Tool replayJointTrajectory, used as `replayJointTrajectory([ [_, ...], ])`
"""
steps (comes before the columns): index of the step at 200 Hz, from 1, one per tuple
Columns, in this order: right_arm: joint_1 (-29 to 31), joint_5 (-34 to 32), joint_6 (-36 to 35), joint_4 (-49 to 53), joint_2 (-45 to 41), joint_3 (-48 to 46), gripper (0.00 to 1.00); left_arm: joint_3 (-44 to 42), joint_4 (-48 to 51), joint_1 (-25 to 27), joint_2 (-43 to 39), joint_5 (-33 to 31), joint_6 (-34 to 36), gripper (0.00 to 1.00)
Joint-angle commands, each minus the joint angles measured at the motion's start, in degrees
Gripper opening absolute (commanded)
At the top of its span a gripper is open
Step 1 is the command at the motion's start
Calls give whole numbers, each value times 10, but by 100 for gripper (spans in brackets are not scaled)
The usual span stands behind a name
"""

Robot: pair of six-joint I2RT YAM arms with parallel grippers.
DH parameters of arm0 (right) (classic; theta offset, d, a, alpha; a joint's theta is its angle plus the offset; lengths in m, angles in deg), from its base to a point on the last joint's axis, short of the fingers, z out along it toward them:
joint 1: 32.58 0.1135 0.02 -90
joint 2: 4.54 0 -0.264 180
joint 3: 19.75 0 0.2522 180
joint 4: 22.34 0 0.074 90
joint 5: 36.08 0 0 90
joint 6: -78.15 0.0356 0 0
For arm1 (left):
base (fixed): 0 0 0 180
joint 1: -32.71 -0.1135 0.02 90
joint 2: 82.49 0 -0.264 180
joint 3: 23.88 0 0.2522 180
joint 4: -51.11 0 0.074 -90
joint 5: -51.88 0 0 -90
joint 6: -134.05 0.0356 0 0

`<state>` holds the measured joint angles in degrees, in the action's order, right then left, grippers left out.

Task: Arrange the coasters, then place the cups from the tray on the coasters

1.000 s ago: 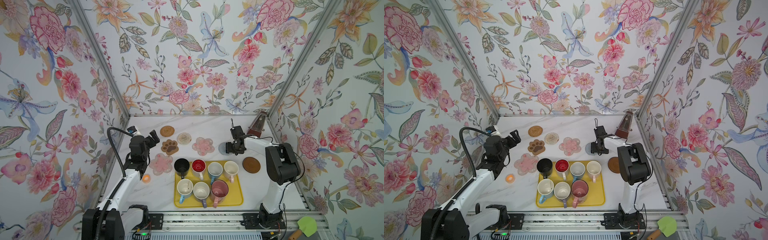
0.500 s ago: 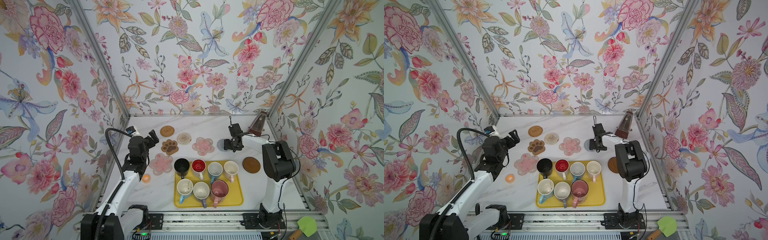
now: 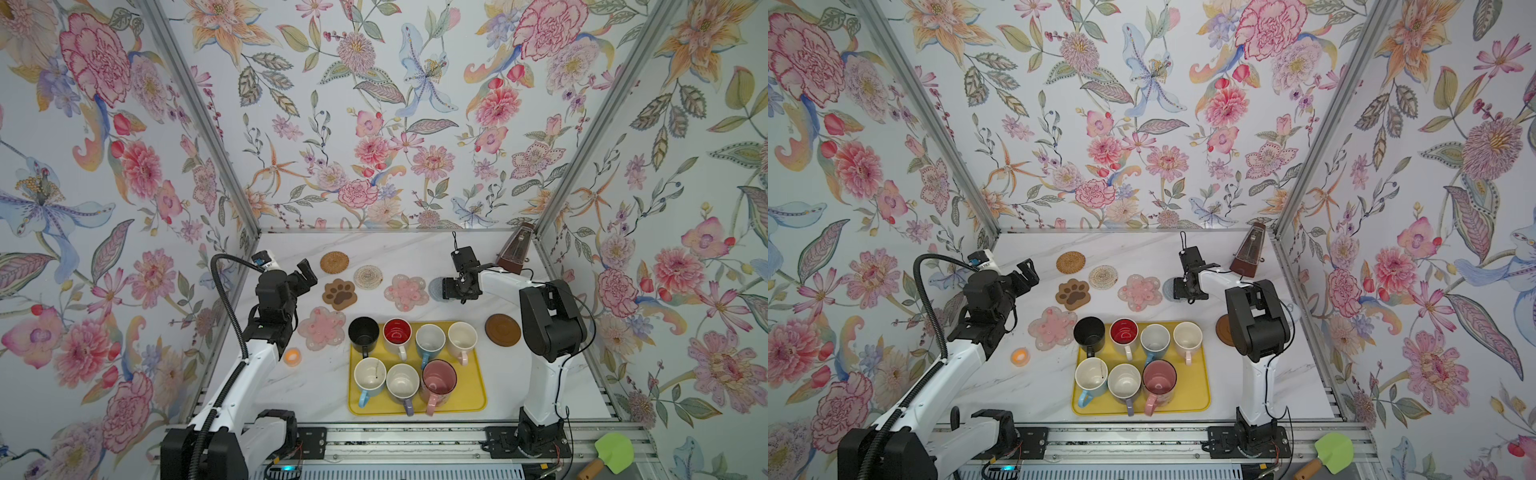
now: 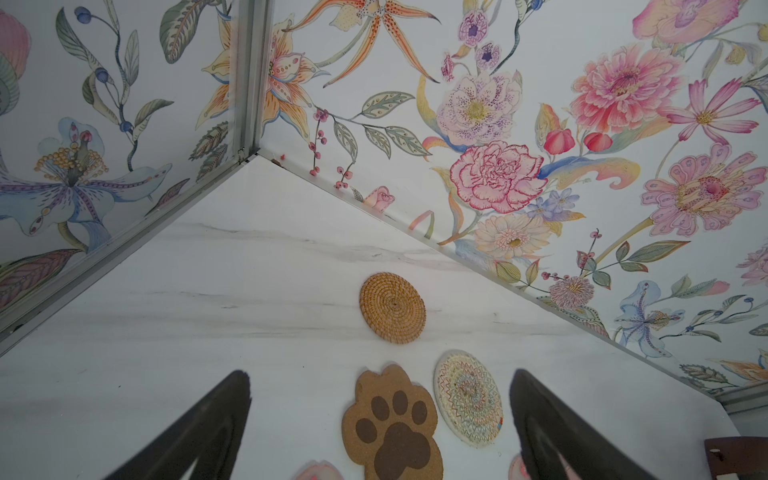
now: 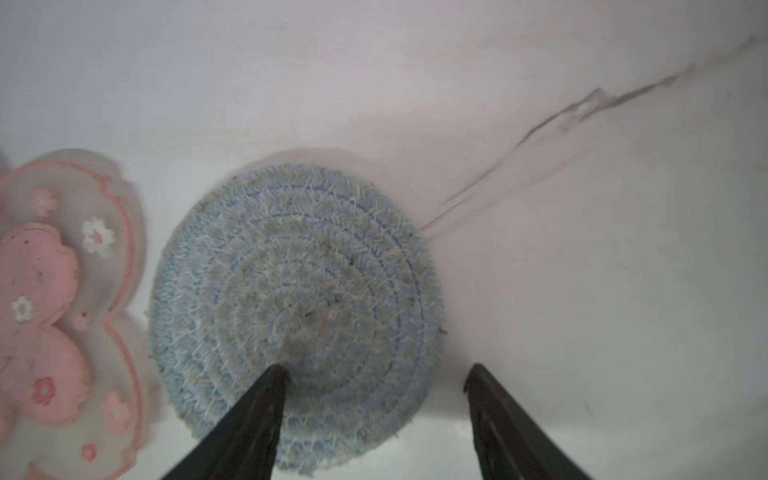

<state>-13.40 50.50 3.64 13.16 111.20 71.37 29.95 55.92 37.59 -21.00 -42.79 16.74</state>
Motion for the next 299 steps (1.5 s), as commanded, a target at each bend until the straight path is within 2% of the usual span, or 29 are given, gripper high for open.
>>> replayJointTrajectory([
  [1, 5, 3, 2, 35, 34, 3, 70, 11, 6, -3, 0, 8, 2, 99],
  [39, 3, 1, 7, 37, 21, 14, 72, 6, 1, -2, -5, 11, 0, 99],
  [81, -27, 21, 34, 37, -99, -17, 74, -1, -10, -3, -5, 23, 0, 99],
  [144, -106, 22, 130, 65, -373, -227, 75, -7, -13, 4, 11, 46, 0, 99],
  [171, -121, 8, 159, 81, -445, -303, 75, -4, -14, 5, 20, 47, 8, 99],
  [217, -136, 19, 169, 54, -441, -360, 75, 5, 0, 6, 18, 42, 18, 99],
  [299, -140, 25, 163, -10, -374, -375, 73, -11, 10, 5, -25, 20, 23, 99],
])
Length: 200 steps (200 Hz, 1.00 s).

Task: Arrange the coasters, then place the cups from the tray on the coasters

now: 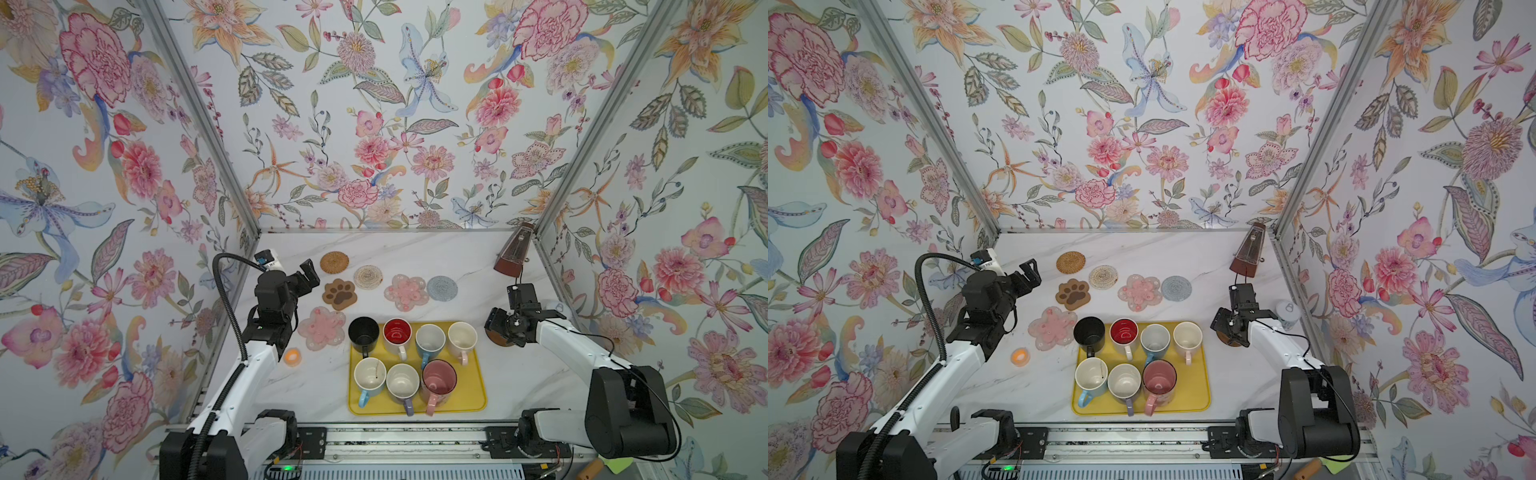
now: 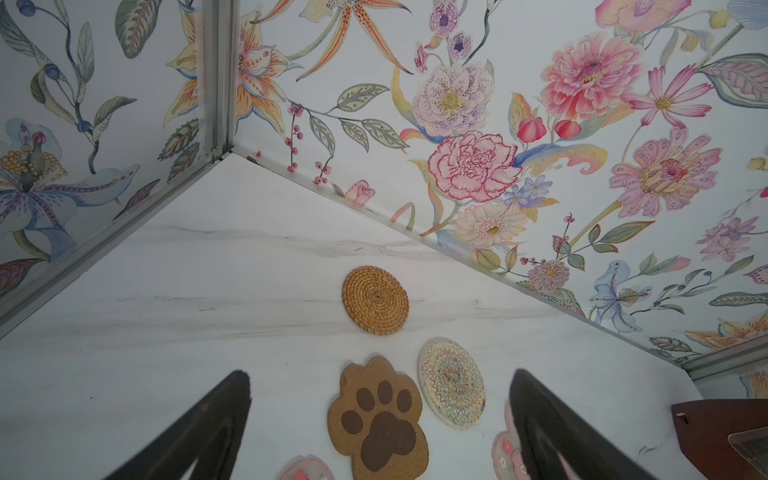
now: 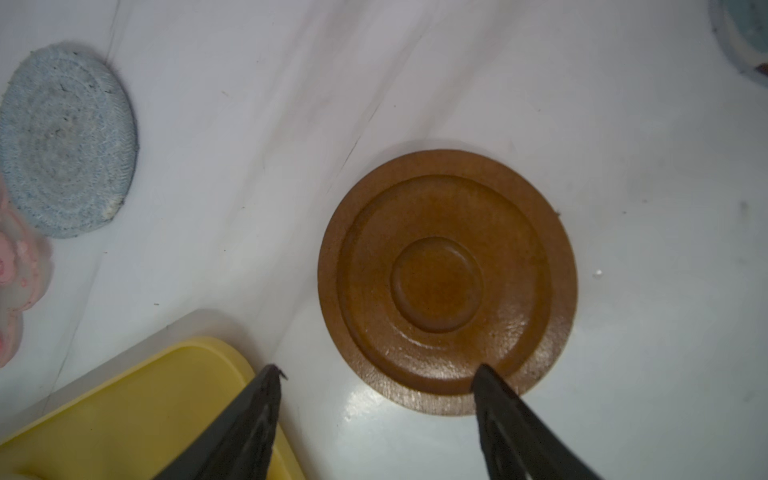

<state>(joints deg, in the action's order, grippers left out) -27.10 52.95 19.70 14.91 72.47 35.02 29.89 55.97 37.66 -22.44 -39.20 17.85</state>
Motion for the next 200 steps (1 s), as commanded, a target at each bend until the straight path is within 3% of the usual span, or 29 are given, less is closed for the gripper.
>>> replayJointTrajectory([
  [1, -3, 0, 2, -28, 15, -12, 73, -10, 10, 4, -10, -16, 12, 99],
  [66, -3, -1, -1, -67, 57, -5, 69, -6, 15, 4, -10, -17, 12, 99],
  [200, 9, -21, -14, -94, 129, 20, 50, -8, 20, 4, -18, -23, 15, 99],
])
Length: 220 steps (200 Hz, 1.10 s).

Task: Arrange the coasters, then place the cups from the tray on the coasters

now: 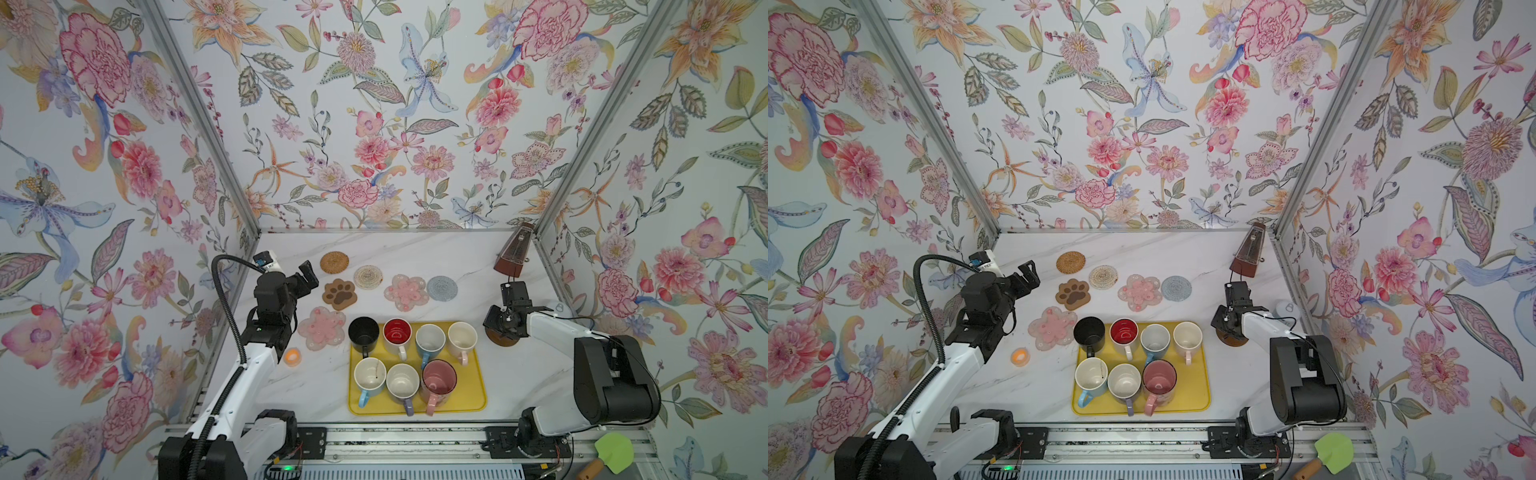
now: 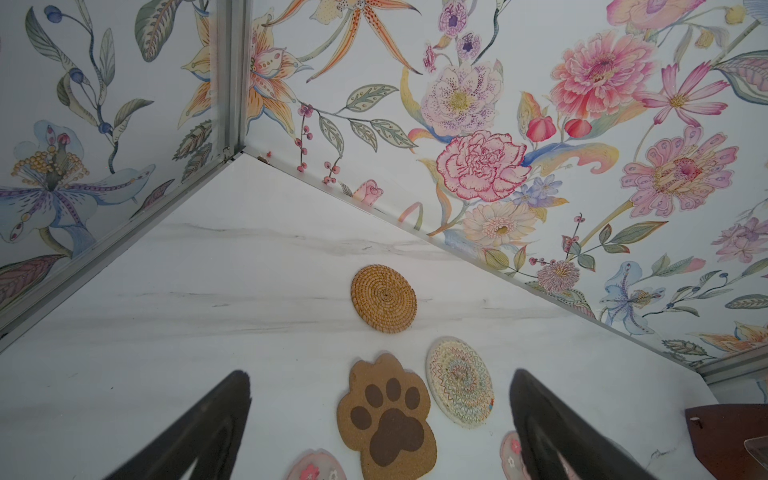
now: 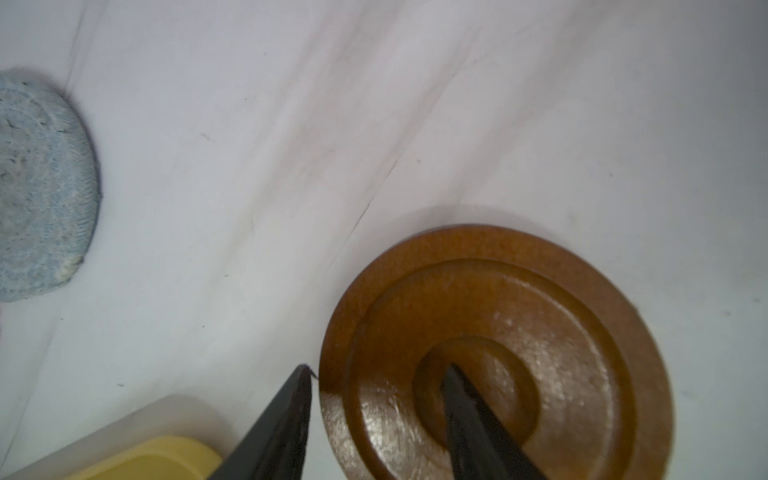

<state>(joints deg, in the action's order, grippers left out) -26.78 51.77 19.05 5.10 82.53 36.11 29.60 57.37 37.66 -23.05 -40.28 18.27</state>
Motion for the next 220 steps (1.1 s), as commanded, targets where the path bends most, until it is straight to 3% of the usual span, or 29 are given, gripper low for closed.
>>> replayJointTrajectory([
  [1, 6, -9, -7, 4, 29, 10, 50, -5, 6, 5, -12, -12, 11, 99],
  [220, 40, 30, -31, -33, 193, 165, 47, -3, 40, 5, -45, -35, 22, 99],
])
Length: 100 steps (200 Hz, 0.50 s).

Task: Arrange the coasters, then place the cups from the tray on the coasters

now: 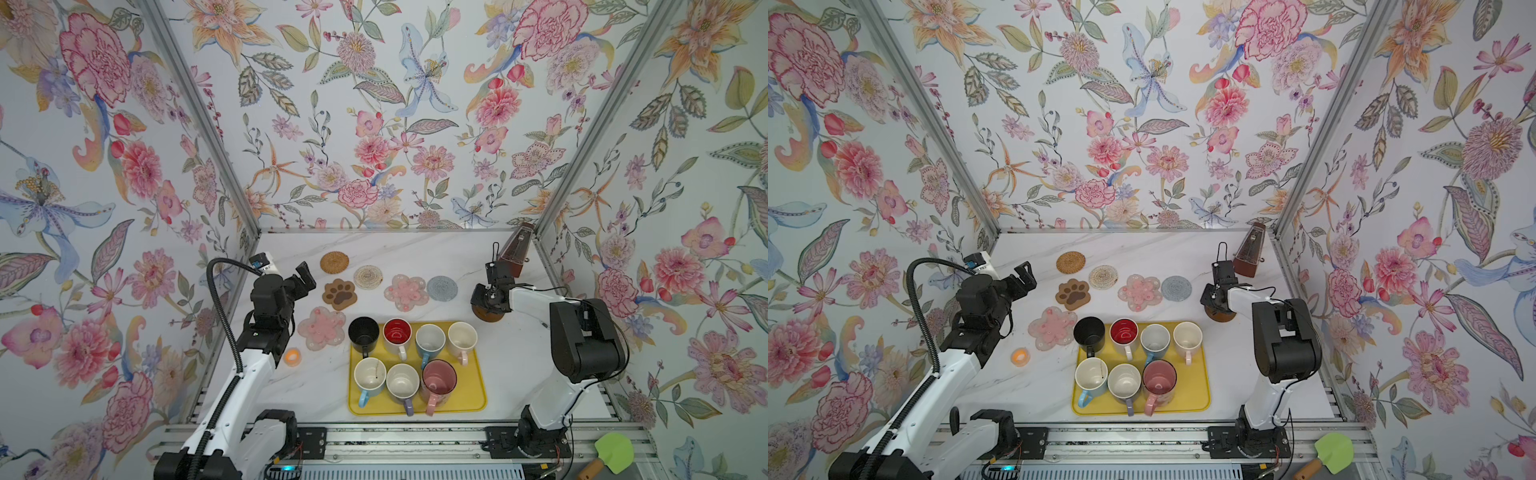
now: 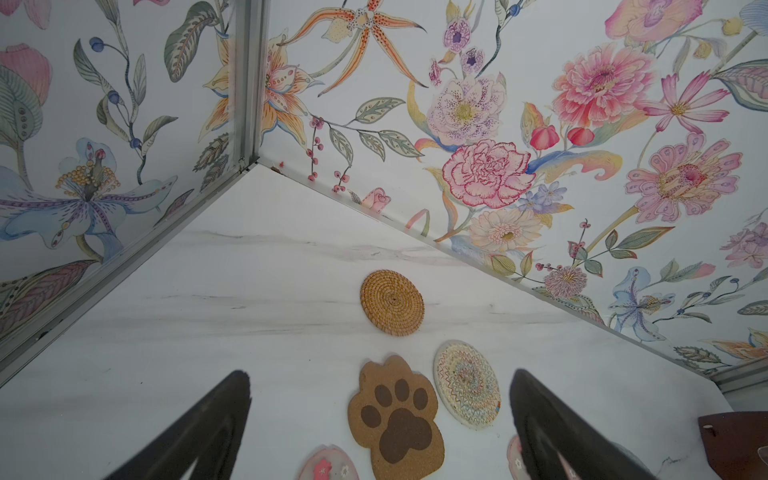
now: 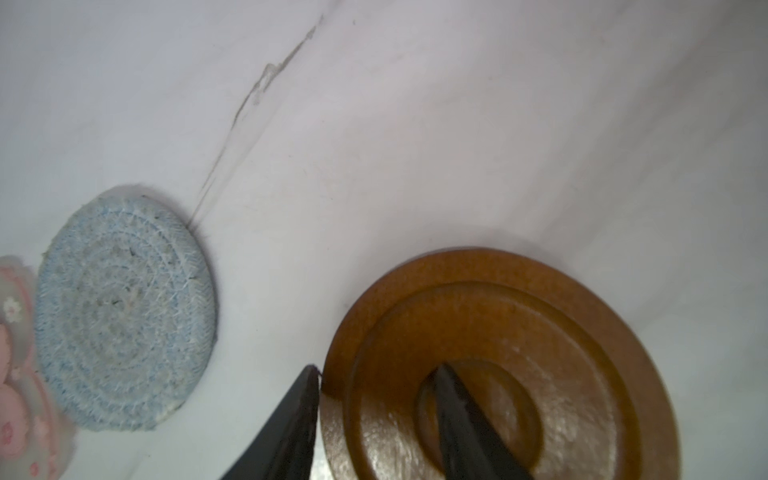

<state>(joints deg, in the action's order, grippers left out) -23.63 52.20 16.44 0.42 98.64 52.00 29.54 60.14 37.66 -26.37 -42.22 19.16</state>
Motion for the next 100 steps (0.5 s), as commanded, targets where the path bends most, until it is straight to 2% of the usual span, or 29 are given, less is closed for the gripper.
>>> replayJointTrajectory([
  [1, 8, 26, -6, 13, 33, 7, 47, -3, 13, 4, -12, -16, 13, 99],
  [100, 26, 44, -6, 13, 82, 75, 48, -7, 23, 4, -17, -20, 13, 99],
])
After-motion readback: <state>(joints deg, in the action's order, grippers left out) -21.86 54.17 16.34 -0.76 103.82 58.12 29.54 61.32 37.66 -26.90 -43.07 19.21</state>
